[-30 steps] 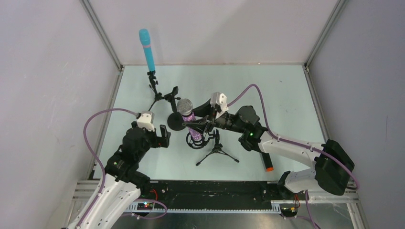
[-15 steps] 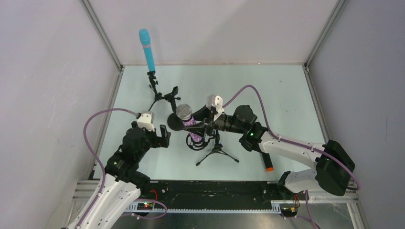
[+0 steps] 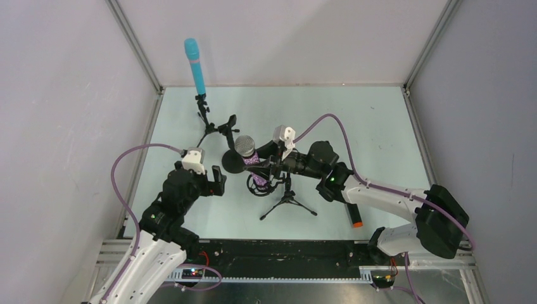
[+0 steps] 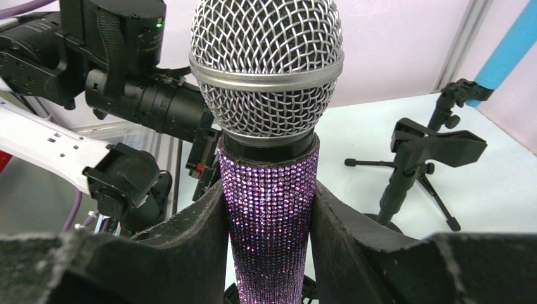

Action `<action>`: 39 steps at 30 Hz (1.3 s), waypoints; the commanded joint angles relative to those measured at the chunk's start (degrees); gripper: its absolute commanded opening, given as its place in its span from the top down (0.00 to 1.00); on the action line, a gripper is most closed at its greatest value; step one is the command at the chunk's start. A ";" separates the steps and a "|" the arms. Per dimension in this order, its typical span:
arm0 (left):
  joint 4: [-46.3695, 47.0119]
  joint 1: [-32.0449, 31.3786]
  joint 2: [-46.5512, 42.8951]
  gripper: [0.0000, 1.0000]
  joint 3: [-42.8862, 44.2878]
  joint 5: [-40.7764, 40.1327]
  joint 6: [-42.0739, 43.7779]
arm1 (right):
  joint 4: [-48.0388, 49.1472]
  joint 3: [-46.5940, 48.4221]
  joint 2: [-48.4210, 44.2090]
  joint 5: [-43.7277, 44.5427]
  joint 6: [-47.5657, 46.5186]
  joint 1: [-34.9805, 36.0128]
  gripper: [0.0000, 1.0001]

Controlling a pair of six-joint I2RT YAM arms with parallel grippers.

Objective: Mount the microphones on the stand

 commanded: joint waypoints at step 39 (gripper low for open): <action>1.44 0.27 0.35 0.02 1.16 0.17 -0.55 | 15.27 -9.23 1.40 6.25 1.42 0.67 0.21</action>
